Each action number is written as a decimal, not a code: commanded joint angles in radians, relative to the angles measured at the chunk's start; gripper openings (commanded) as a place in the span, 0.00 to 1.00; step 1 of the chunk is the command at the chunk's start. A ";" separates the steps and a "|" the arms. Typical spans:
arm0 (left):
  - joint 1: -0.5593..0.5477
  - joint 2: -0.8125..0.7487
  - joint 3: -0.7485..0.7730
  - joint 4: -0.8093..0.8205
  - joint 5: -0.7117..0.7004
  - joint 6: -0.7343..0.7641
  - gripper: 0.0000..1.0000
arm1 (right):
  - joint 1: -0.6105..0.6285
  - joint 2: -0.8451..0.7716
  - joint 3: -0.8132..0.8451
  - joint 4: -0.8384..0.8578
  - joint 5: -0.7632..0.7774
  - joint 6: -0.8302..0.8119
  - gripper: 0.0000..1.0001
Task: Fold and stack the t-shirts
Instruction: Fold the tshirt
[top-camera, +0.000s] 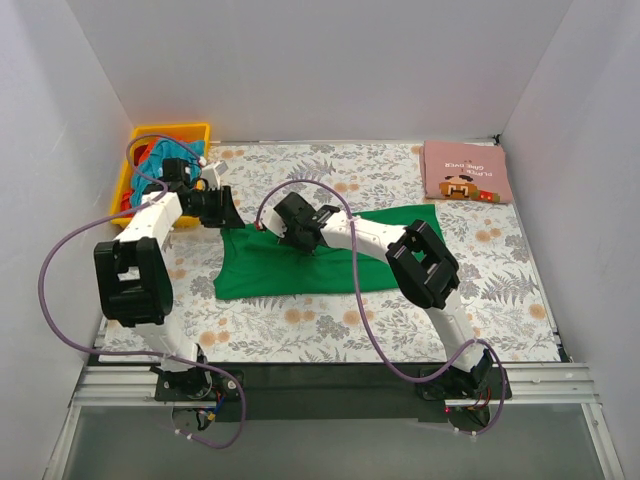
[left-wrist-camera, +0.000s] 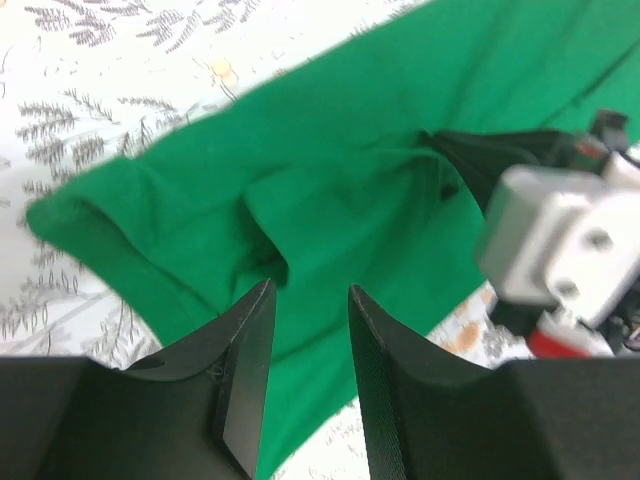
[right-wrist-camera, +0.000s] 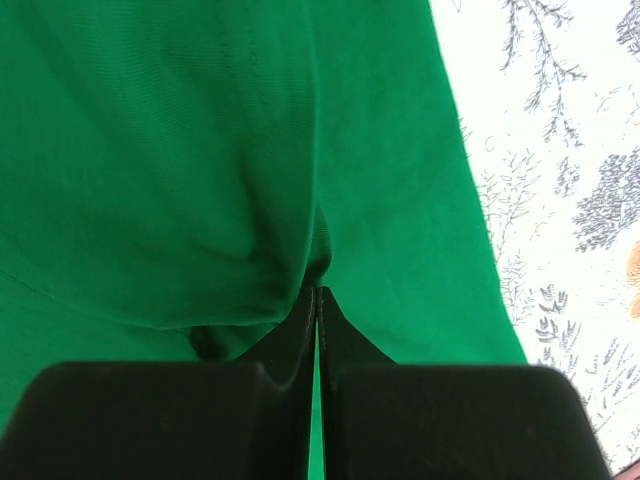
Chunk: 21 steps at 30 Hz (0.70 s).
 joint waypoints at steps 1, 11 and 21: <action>-0.036 0.055 0.044 0.079 -0.126 -0.054 0.34 | -0.003 -0.048 -0.011 0.019 0.008 0.025 0.01; -0.092 0.155 0.058 0.115 -0.181 -0.075 0.41 | -0.003 -0.032 0.002 0.001 -0.023 0.041 0.01; -0.148 0.216 0.091 0.125 -0.155 -0.096 0.39 | -0.005 -0.038 0.002 -0.001 -0.021 0.042 0.01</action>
